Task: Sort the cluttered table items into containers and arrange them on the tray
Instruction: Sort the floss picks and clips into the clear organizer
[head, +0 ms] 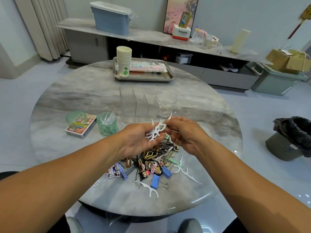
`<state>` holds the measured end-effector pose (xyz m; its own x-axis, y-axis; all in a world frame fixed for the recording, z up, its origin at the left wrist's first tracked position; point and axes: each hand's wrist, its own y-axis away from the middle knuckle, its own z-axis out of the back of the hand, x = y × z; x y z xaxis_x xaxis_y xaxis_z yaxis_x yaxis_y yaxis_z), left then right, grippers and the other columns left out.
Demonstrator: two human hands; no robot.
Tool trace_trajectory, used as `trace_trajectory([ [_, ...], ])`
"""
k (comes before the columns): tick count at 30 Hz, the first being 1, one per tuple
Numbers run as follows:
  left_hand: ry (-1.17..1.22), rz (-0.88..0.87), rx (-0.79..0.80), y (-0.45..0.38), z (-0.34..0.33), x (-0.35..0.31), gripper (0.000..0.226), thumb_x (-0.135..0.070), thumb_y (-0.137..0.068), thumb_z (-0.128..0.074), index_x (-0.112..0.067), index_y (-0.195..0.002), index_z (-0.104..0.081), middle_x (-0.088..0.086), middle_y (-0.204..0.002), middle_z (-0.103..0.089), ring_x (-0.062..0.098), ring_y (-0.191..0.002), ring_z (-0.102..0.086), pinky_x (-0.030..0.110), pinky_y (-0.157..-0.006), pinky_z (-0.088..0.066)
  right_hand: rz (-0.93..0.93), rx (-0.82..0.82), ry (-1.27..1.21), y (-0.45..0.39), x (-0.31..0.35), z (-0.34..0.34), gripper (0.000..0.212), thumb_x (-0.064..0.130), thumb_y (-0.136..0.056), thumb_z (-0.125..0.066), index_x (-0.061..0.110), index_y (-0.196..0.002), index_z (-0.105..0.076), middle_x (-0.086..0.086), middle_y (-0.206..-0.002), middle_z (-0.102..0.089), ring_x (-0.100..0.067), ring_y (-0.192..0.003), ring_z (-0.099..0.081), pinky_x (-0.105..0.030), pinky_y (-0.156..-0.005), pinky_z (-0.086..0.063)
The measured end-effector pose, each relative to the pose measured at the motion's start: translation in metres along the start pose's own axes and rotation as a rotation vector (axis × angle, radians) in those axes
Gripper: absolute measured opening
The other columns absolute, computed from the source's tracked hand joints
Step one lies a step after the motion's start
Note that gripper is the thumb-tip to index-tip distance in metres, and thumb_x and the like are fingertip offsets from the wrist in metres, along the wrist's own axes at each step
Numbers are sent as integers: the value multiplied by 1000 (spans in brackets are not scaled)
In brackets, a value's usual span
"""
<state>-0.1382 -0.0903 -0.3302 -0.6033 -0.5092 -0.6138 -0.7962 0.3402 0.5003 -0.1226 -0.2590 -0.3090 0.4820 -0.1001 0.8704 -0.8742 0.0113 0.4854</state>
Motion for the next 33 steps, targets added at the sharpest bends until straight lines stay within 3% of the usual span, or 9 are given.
trace_trajectory([
  [6, -11, -36, -38, -2, 2, -3, 25, 4, -105, -39, 6, -117, -61, 27, -110, -66, 25, -86, -67, 29, -69, -63, 4, 71, -68, -1, 5, 3, 17, 16, -90, -75, 10, -102, -64, 1, -65, -66, -10, -57, -66, -19, -47, -46],
  [10, -66, -30, -45, -2, 3, -3, 26, 1, -104, -43, 4, -118, -64, 23, -103, -68, 24, -83, -67, 28, -65, -62, 65, 197, -51, 1, 8, 4, 8, 12, -93, -70, 11, -94, -62, -3, -65, -65, -10, -52, -63, -18, -43, -45],
  [16, -78, -24, -18, -2, 4, -8, 28, -14, -104, -49, 7, -115, -65, 19, -96, -69, 21, -72, -68, 27, -61, -61, 198, 330, 163, 0, 14, 11, 9, 2, -91, -69, 5, -99, -71, -14, -85, -75, -16, -70, -74, -19, -53, -56],
  [21, -140, -51, -30, -2, 5, -12, 37, -26, -108, -43, 5, -124, -58, 22, -105, -67, 23, -78, -68, 30, -64, -60, 329, 399, 474, -2, 17, 20, 9, 6, -88, -76, 11, -94, -80, -8, -85, -76, -13, -74, -66, -20, -63, -54],
  [24, -228, -13, 24, 0, 4, -8, 39, -29, -107, -47, 5, -124, -58, 18, -97, -68, 23, -78, -68, 31, -69, -62, 410, 428, 620, -1, 17, 20, 14, 8, -88, -76, 13, -101, -81, -6, -93, -79, -13, -82, -71, -18, -73, -54],
  [26, -255, 6, 56, 0, 2, -4, 35, -24, -107, -47, 4, -124, -59, 19, -98, -66, 22, -76, -69, 30, -69, -62, 424, 411, 659, -2, 14, 19, 18, 4, -87, -77, 9, -103, -79, -7, -94, -79, -18, -90, -75, -26, -86, -58],
  [27, -255, 4, 63, 0, 1, -3, 32, -20, -107, -47, 4, -123, -59, 19, -99, -65, 22, -75, -69, 29, -67, -61, 443, 392, 685, -2, 13, 18, 18, 4, -85, -78, 8, -102, -80, -3, -90, -79, -15, -86, -75, -25, -85, -58],
  [30, -220, -30, 56, -1, 2, -3, 24, -9, -104, -49, 4, -122, -59, 20, -103, -64, 18, -73, -67, 25, -63, -59, 584, 274, 792, 0, 10, 14, 17, 11, -79, -86, 15, -94, -82, 14, -77, -69, 9, -62, -58, -8, -61, -43],
  [33, -178, -56, 35, -2, 3, -5, 26, -5, -104, -49, 1, -127, -58, 19, -104, -65, 15, -70, -64, 23, -60, -56, 705, 99, 870, -1, 8, 12, 26, 26, -72, -91, 30, -93, -76, 9, -91, -59, 11, -72, -50, -13, -65, -35],
])
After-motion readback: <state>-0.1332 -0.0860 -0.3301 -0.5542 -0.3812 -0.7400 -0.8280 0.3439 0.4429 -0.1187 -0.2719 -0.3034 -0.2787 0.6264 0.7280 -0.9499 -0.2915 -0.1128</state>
